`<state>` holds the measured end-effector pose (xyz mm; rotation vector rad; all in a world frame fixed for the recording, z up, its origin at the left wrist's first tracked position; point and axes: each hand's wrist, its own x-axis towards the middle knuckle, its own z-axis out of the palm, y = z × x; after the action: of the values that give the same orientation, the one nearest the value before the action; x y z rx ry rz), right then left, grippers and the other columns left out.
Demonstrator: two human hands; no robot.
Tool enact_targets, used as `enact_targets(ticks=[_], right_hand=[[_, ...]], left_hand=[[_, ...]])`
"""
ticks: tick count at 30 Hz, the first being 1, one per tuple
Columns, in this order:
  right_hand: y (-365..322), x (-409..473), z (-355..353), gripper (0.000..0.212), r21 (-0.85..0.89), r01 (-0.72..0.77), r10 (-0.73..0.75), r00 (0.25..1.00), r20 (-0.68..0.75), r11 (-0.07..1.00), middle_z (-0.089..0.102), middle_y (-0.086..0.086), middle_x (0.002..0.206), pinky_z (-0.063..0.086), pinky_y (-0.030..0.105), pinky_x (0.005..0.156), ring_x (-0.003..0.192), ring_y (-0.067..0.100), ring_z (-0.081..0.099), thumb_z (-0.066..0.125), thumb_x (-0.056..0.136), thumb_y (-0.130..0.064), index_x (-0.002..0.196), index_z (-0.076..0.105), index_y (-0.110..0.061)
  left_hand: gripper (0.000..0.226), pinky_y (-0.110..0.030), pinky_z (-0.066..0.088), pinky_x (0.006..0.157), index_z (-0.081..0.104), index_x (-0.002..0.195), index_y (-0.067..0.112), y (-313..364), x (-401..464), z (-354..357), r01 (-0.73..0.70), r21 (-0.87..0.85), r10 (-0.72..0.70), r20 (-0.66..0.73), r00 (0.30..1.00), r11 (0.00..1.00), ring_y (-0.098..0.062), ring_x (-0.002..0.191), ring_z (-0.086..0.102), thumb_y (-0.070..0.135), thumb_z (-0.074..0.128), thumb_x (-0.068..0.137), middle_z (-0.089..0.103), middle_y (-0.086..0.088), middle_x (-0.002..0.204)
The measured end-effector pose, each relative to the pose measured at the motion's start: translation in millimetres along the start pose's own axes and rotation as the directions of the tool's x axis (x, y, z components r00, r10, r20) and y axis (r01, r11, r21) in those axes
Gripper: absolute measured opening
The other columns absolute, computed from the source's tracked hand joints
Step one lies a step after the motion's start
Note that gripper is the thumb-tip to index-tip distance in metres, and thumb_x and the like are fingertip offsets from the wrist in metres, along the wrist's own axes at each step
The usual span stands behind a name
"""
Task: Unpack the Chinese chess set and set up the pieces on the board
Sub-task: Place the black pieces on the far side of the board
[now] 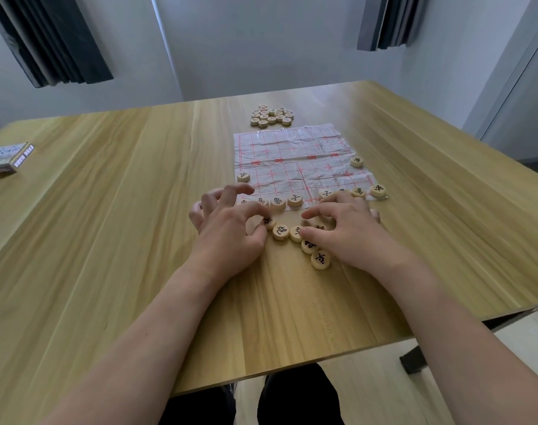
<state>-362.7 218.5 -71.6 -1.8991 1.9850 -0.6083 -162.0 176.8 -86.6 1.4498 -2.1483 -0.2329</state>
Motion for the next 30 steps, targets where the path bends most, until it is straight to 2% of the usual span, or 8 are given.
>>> enact_targets(ticks=[5, 9, 13, 16, 21, 23, 26, 30], right_hand=[[-13.8, 6.2, -7.1, 0.016, -0.077, 0.035, -0.028, 0.996, 0.084, 0.996, 0.045, -0.014, 0.119, 0.019, 0.037, 0.100, 0.123, 0.011, 0.037, 0.058, 0.087, -0.045, 0.101, 0.067, -0.043], [-20.3, 7.2, -12.8, 0.010, -0.084, 0.048, -0.037, 0.992, 0.123, 0.995, 0.049, -0.012, 0.116, 0.023, 0.040, 0.105, 0.114, 0.011, 0.044, 0.065, 0.084, -0.045, 0.092, 0.065, -0.040], [-18.0, 4.2, -17.0, 0.013, 0.181, 0.013, -0.040, 0.988, 0.146, 0.983, 0.056, -0.015, 0.085, 0.041, 0.030, 0.084, 0.078, 0.003, 0.053, 0.070, 0.082, -0.040, 0.086, 0.061, -0.032], [-15.5, 13.8, -18.9, 0.014, 0.325, 0.033, -0.048, 0.998, 0.040, 0.945, 0.063, -0.010, 0.083, 0.054, 0.031, 0.072, 0.076, 0.008, 0.062, 0.071, 0.082, -0.035, 0.090, 0.061, -0.030], [-13.3, 49.7, -27.0, 0.024, 0.420, 0.057, 0.006, 0.989, -0.146, 0.906, 0.064, -0.010, 0.078, 0.048, 0.026, 0.070, 0.068, 0.004, 0.058, 0.067, 0.086, -0.030, 0.110, 0.067, -0.032], [-11.9, 64.8, -30.3, 0.019, 0.400, 0.029, 0.053, 0.980, -0.192, 0.916, 0.066, -0.012, 0.081, 0.048, 0.025, 0.068, 0.069, 0.001, 0.058, 0.067, 0.086, -0.031, 0.104, 0.070, -0.031], [-9.0, 87.6, -34.2, 0.012, 0.363, -0.042, 0.138, 0.960, -0.244, 0.931, 0.066, -0.013, 0.083, 0.052, 0.039, 0.084, 0.082, 0.008, 0.063, 0.068, 0.081, -0.030, 0.093, 0.070, -0.029], [0.4, 110.5, -39.5, 0.014, 0.334, -0.112, 0.208, 0.940, -0.270, 0.936, 0.065, -0.008, 0.086, 0.055, 0.042, 0.079, 0.083, 0.014, 0.063, 0.068, 0.078, -0.028, 0.091, 0.065, -0.023]], left_hand=[[0.027, -0.048, 0.003, 0.115, 0.066, 0.113, 0.045, -1.3, -1.1, -2.3, 0.006, 0.037, -0.007, 0.036, 0.999, 0.999, -0.015, 0.134, 0.015, 0.043, 0.064, 0.086, 0.034, 0.021, 0.139], [0.019, -0.050, 0.005, 0.115, 0.069, 0.103, 0.042, -2.7, -0.6, -1.5, 0.023, 0.038, -0.024, 0.032, 0.999, 0.999, -0.016, 0.136, 0.016, 0.047, 0.066, 0.085, 0.035, 0.021, 0.140], [0.016, -0.049, 0.005, 0.114, 0.069, 0.096, 0.040, -6.3, 5.9, -5.4, 0.000, 0.028, 0.000, 0.010, 1.000, 1.000, -0.013, 0.136, 0.015, 0.049, 0.068, 0.083, 0.035, 0.020, 0.140], [0.017, -0.049, 0.007, 0.113, 0.068, 0.097, 0.040, -6.1, 25.6, -13.9, -0.027, 0.070, 0.030, -0.055, 0.998, 0.997, -0.015, 0.135, 0.015, 0.050, 0.069, 0.083, 0.035, 0.017, 0.141], [0.019, -0.048, 0.009, 0.111, 0.068, 0.101, 0.039, -6.4, 74.2, -15.4, 0.037, 0.122, -0.032, -0.047, 0.998, 0.992, -0.020, 0.137, 0.016, 0.050, 0.066, 0.086, 0.033, 0.011, 0.144], [0.019, -0.046, 0.011, 0.109, 0.068, 0.101, 0.040, -6.4, 89.3, -9.7, 0.085, 0.135, -0.083, -0.018, 0.996, 0.987, -0.021, 0.137, 0.016, 0.051, 0.065, 0.086, 0.032, 0.010, 0.145], [0.018, -0.046, 0.012, 0.108, 0.068, 0.100, 0.043, -6.7, 109.1, 4.1, 0.112, 0.154, -0.117, 0.026, 0.993, 0.982, -0.022, 0.136, 0.016, 0.053, 0.064, 0.086, 0.031, 0.010, 0.146], [0.021, -0.048, 0.012, 0.109, 0.068, 0.101, 0.044, -9.1, 126.2, 18.5, 0.100, 0.171, -0.109, 0.046, 0.993, 0.980, -0.023, 0.136, 0.015, 0.056, 0.064, 0.084, 0.029, 0.010, 0.146]])
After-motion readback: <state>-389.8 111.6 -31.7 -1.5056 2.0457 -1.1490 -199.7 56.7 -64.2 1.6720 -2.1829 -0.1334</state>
